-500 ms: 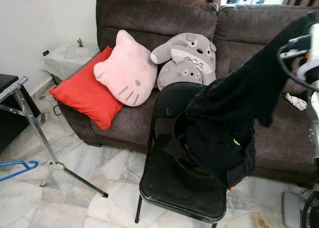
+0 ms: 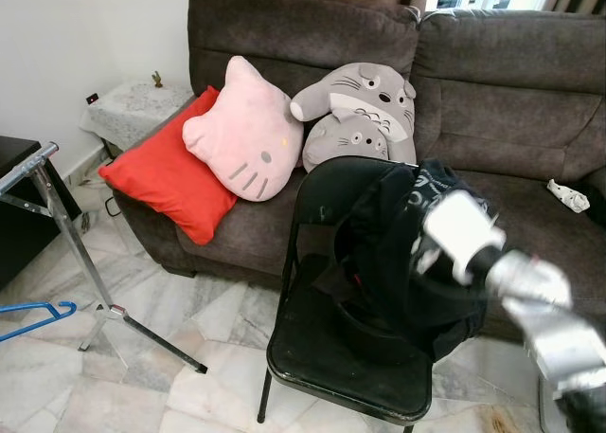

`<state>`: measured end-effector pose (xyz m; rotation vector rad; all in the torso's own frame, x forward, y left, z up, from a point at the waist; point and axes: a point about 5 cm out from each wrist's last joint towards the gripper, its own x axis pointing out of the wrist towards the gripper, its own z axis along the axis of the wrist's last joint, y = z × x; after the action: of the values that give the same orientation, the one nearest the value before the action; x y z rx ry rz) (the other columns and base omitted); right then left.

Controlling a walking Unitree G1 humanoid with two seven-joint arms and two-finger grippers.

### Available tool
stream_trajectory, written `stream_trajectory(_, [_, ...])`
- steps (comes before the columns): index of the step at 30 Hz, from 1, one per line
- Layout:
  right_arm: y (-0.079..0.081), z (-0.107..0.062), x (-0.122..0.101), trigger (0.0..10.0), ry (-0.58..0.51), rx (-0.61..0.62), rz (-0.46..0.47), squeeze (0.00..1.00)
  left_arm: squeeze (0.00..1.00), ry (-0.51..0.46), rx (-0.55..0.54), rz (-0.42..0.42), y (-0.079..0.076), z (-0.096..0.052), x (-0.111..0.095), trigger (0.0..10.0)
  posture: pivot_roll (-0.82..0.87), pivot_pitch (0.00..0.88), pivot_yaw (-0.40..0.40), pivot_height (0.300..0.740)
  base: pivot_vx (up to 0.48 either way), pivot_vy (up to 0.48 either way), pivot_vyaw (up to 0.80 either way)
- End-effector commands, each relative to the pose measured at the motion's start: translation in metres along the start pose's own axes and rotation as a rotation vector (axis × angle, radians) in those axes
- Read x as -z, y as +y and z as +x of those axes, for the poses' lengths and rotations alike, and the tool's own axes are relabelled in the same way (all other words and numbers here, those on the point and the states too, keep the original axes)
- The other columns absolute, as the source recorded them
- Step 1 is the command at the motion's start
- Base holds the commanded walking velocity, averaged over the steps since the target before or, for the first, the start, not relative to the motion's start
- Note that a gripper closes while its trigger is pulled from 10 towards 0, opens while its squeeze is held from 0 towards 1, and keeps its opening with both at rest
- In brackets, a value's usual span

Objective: Hang hanger

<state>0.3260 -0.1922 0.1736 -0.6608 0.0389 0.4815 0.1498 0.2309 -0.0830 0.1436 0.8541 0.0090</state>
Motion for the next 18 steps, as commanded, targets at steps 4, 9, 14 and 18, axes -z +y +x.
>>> stream_trajectory(4, [0.01,-0.004,0.006,0.0,0.04,-0.12,-0.047,0.0,0.0,0.041,0.013,0.015,-0.002,-0.003,0.01,10.0,-0.08,0.064,0.001,0.74,0.0,0.0,0.0])
stream_trajectory(9, [0.01,-0.003,0.005,0.0,0.024,-0.079,-0.07,0.0,0.0,0.043,0.014,0.014,-0.003,-0.003,0.011,10.0,-0.08,0.067,0.002,0.74,0.0,0.0,0.0])
stream_trajectory(14, [0.01,-0.001,0.0,0.5,0.011,-0.093,-0.076,0.0,0.0,0.046,0.013,0.018,-0.002,-0.003,0.011,10.0,-0.08,0.068,0.002,0.74,0.0,0.0,0.0])
stream_trajectory(18, [0.016,0.001,0.002,10.0,0.022,-0.105,-0.088,0.0,0.0,0.045,0.012,0.017,-0.002,-0.003,0.011,10.0,-0.08,0.068,0.0,0.74,0.0,0.0,0.0])
